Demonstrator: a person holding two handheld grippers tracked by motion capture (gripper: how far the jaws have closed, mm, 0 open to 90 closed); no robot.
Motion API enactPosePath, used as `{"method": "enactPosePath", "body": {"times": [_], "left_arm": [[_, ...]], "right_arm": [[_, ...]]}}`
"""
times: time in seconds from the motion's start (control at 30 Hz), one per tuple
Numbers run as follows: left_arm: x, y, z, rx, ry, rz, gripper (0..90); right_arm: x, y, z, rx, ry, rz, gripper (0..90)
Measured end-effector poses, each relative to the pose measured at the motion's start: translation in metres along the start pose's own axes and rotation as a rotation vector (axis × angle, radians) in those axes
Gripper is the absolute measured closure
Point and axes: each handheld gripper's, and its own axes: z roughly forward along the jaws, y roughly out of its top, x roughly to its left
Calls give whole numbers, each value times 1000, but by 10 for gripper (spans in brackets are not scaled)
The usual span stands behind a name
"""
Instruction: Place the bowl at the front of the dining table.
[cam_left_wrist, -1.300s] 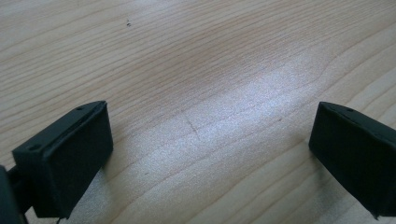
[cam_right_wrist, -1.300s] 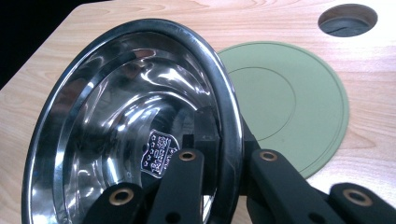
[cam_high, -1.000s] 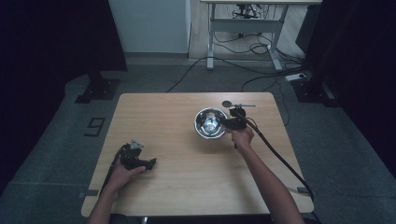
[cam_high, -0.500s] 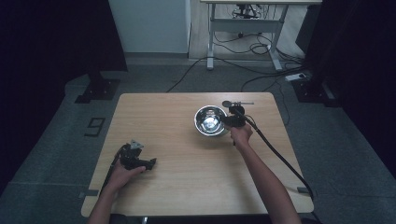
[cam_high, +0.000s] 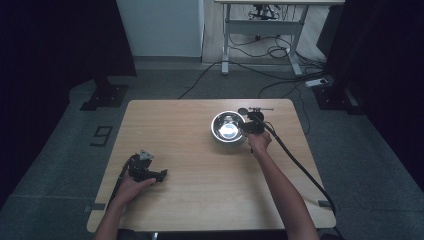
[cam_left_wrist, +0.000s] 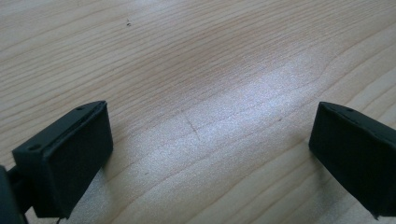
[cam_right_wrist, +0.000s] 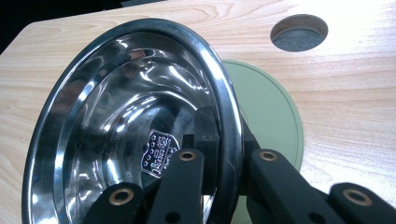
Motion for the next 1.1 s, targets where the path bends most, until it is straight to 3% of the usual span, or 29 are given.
{"method": "enactPosePath", "body": {"times": [1.1], "left_arm": [[-1, 0, 0, 0, -5, 4, 0]], "right_arm": [[-20, 2, 31, 5, -44, 77, 865]]}}
